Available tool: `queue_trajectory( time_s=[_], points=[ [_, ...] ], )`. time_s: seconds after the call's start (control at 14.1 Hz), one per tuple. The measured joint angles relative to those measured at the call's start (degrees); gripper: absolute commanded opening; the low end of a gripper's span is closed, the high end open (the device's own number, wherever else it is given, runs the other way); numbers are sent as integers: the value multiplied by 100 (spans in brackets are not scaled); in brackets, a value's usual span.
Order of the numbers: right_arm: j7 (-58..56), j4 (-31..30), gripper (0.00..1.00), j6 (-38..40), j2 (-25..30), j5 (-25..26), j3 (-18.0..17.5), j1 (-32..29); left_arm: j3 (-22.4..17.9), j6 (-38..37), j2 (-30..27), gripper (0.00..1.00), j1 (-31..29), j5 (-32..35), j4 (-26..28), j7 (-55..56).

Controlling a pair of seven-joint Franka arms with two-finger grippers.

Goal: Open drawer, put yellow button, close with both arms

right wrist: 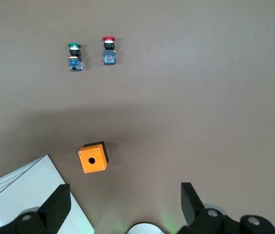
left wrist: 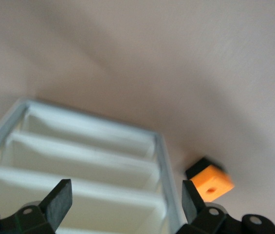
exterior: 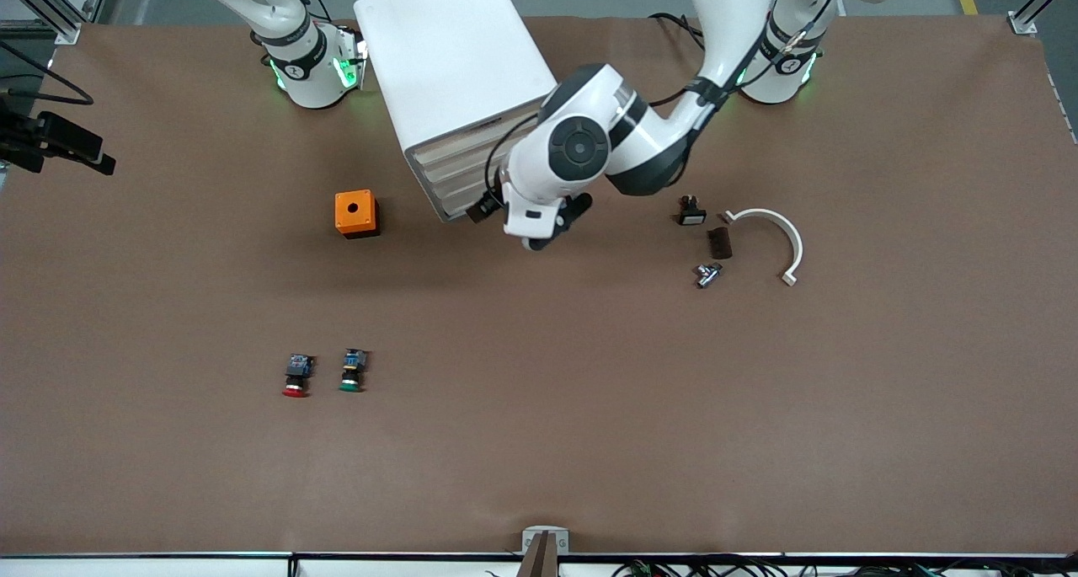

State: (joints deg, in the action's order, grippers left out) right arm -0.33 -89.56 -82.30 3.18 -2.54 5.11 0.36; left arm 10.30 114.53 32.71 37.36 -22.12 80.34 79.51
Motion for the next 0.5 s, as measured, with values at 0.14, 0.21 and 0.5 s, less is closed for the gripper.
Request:
queue_trajectory(
  time_s=[0.14,0.21,0.5],
  points=[
    [-2,-310,100,-179,252,30,-4,5,-5,-16,-125,99,-370,265,-142,-251],
    [-7,-407,100,-230,339,70,-8,24,-11,-28,-238,99,-582,298,-190,-501],
    [-7,-532,100,-312,441,181,-16,176,-23,-774,-843,99,-1569,323,-227,-1757]
  ],
)
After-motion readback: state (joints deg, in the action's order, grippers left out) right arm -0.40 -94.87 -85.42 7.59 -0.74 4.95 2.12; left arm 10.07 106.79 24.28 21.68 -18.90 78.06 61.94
